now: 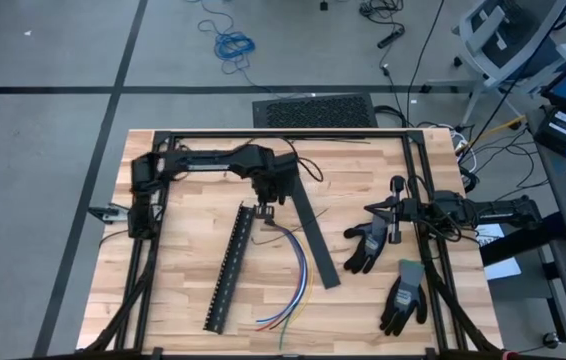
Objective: Ziptie cables
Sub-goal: Wrap the black zip tie on the cables
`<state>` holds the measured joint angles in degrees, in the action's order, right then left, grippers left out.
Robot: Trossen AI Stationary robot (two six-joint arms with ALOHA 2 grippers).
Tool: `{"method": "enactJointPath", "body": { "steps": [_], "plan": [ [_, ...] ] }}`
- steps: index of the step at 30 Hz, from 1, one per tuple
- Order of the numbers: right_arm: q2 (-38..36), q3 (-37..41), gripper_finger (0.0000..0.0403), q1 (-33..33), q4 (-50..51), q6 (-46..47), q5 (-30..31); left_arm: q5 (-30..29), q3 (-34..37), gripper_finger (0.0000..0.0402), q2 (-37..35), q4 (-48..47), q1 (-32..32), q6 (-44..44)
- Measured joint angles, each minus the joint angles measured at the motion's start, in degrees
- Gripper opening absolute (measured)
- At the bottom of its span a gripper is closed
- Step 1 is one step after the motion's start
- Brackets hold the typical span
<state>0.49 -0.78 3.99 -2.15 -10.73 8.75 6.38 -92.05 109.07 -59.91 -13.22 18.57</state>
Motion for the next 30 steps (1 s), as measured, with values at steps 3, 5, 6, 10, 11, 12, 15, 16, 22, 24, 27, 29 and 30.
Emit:
{"method": "enactJointPath", "body": {
  "steps": [3,5,6,10,11,12,15,16,22,24,27,29,30],
  "plan": [
    [0.02,0.00,0.0000,0.00,0.00,-0.01,0.00,2.81,-0.02,0.0000,-4.97,-0.76,0.56,-0.02],
    [0.01,0.00,0.0000,0.00,0.04,0.00,0.01,6.70,-0.02,0.0000,-7.82,-1.15,0.96,-0.37],
    [0.02,0.00,0.0000,-0.02,0.00,0.00,0.02,8.55,-0.02,0.0000,-9.36,-1.11,1.19,-1.30],
    [0.02,0.00,0.0000,0.00,0.03,0.00,0.00,11.53,0.34,0.0000,-14.97,0.26,2.03,-5.95],
    [0.02,0.00,0.0000,-0.01,0.06,-0.01,0.00,11.51,1.06,0.0000,-16.28,1.78,2.14,-7.16],
    [0.01,0.00,0.0000,-0.02,0.00,0.01,0.00,11.53,2.20,0.0000,-17.54,4.55,2.15,-9.22],
    [0.02,0.00,0.0000,0.00,0.02,0.01,0.00,11.52,8.04,0.0000,-21.28,16.00,2.15,-16.57],
    [0.02,0.00,0.0000,-0.02,0.02,-0.01,0.00,11.51,10.21,0.0000,-22.35,20.18,2.15,-19.34],
    [0.01,0.00,0.0000,-0.03,0.01,-1.74,0.08,11.54,20.97,0.0000,-25.94,40.23,3.50,-32.63],
    [0.02,0.00,0.0000,-0.24,-0.35,-7.58,0.52,11.54,23.22,0.0000,-26.89,46.29,4.50,-36.44],
    [0.01,0.00,0.0000,-0.24,-0.45,-11.94,0.29,11.58,25.56,0.0000,-27.63,55.63,6.38,-40.70],
    [0.02,0.00,0.0000,-0.25,-0.18,-14.49,0.30,11.62,26.49,0.0000,-28.04,57.90,7.53,-43.45],
    [0.02,0.00,0.0000,-0.25,-0.20,-15.40,0.28,11.60,26.56,0.0000,-28.02,59.97,8.13,-44.12]
  ]
}}
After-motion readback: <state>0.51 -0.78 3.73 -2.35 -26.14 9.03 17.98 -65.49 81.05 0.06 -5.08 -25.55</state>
